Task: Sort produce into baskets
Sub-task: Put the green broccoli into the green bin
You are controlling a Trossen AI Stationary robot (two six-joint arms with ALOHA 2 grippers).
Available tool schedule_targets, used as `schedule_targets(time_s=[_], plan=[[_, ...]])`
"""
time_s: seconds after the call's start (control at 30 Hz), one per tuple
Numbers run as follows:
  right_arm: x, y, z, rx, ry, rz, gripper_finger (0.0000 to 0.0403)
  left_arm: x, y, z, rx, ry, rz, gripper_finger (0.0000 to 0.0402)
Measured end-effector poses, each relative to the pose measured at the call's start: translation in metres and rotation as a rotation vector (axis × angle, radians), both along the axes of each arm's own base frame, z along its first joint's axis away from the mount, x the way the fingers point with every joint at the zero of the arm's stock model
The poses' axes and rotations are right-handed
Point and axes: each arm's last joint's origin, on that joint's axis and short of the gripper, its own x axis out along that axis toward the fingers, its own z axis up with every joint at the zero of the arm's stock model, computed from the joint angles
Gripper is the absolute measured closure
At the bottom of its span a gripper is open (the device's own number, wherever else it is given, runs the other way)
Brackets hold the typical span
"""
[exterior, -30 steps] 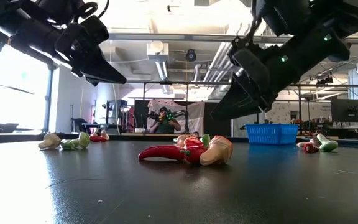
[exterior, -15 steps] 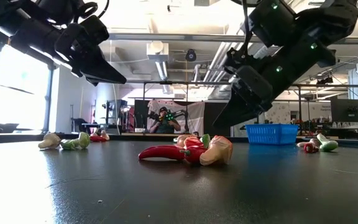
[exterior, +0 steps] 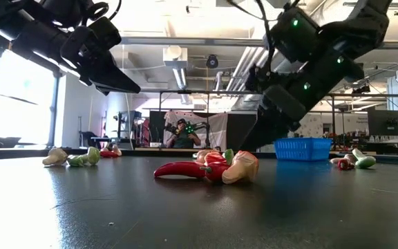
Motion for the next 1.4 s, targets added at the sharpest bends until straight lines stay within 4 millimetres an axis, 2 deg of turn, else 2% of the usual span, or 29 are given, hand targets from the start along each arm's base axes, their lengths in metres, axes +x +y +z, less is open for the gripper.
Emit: schedule_targets(time_s=[0.23,0.4,0.57,0.7,0.77,0.83,0.97,1.13,1.27,1.4], plan=[[0.005,0.000,-0.008,-0.008,-0.021,-0.011,0.0243,0.000,0.000,0.000,0.000,0.001,0.000,0.0401],[0.006,-0.001,-0.015,-0.020,-0.005,-0.005,0.0260,0.000,0.000,0.000,0.000,0.000,0.000,0.0401],[0.009,-0.004,-0.020,-0.031,-0.009,-0.010,0.0301,0.000,0.000,0.000,0.000,0.000,0.000,0.0401],[0.010,-0.004,-0.019,-0.057,-0.023,0.013,0.0363,0.000,0.000,0.000,0.000,0.000,0.000,0.0401],[0.010,-0.003,-0.015,-0.064,-0.034,0.029,0.0390,0.000,0.000,0.000,0.000,0.000,0.000,0.0401],[0.012,0.002,-0.006,-0.061,-0.050,0.044,0.0391,0.000,0.000,0.000,0.000,-0.004,-0.001,0.0401],[0.012,0.022,0.020,-0.003,-0.049,0.075,0.0387,0.001,0.000,0.003,0.003,-0.034,0.001,0.0401],[0.002,0.067,0.061,0.103,-0.007,0.115,0.0398,0.002,0.000,0.004,0.004,-0.043,0.000,0.0401],[-0.015,0.112,0.080,0.145,0.060,0.100,0.0395,0.002,0.000,0.004,0.005,-0.041,-0.002,0.0401],[-0.044,0.149,0.091,0.172,0.152,-0.012,0.0400,0.002,0.000,0.005,0.021,-0.052,-0.010,0.0401]])
